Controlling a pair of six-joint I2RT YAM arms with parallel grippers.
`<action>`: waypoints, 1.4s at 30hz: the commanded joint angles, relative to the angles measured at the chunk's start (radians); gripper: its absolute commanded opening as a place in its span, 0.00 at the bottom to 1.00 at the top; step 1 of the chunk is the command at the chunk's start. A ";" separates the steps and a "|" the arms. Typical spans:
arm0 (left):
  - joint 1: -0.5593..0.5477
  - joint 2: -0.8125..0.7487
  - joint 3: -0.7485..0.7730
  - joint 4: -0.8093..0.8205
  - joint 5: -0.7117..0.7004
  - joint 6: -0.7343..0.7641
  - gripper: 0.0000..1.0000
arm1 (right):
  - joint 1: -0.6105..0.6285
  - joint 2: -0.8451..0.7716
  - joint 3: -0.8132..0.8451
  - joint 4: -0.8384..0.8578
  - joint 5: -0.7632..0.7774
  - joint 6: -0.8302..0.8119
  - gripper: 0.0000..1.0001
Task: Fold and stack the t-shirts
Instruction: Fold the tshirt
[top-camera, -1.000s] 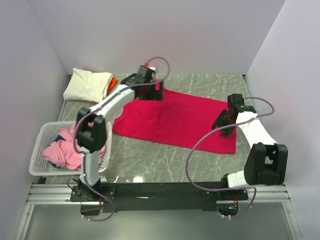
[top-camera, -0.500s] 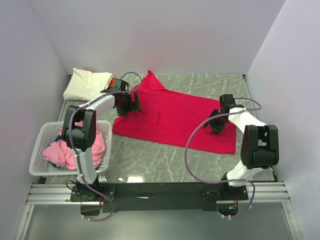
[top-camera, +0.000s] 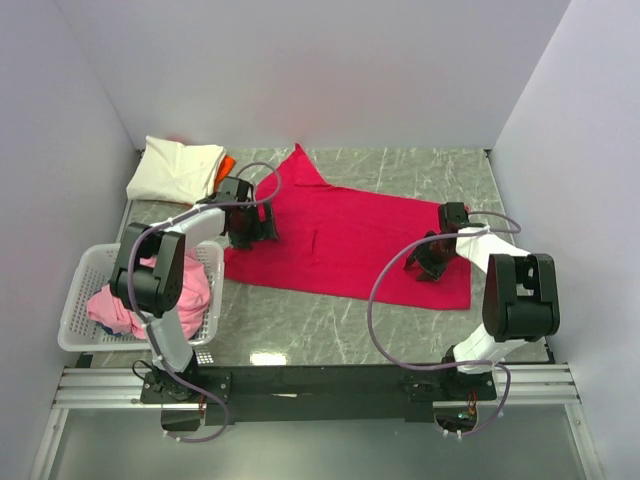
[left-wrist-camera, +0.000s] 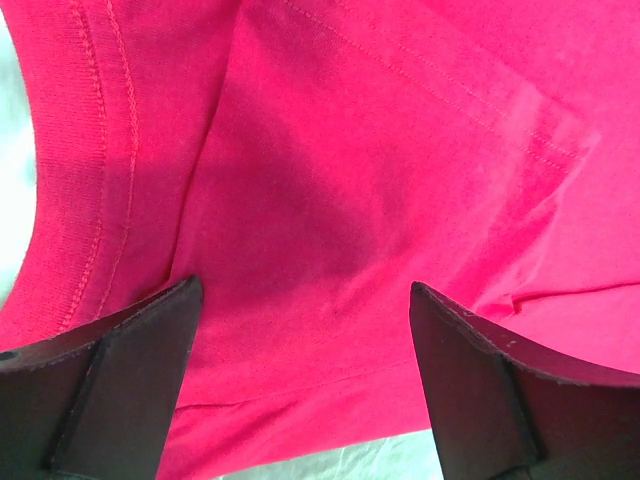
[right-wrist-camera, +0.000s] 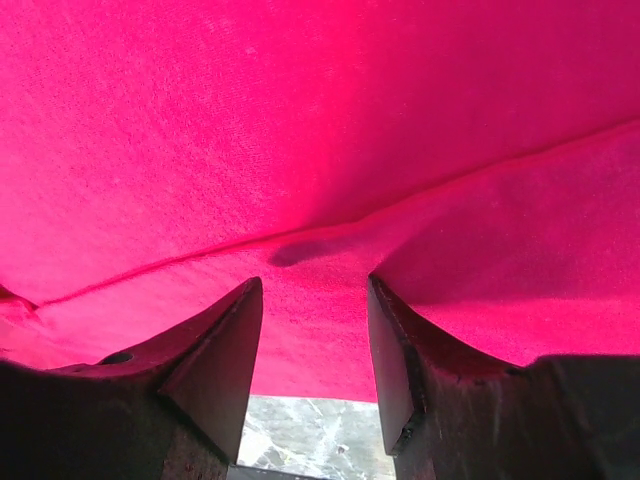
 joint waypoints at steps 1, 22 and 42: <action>0.002 -0.070 -0.071 -0.067 -0.039 -0.008 0.91 | 0.004 -0.019 -0.093 -0.083 0.053 0.015 0.54; -0.127 -0.238 -0.280 -0.078 0.083 -0.024 0.90 | -0.078 -0.332 -0.314 -0.183 0.108 0.038 0.56; -0.121 -0.200 0.148 -0.249 0.009 -0.044 0.94 | -0.152 -0.329 0.135 -0.361 0.203 -0.075 0.56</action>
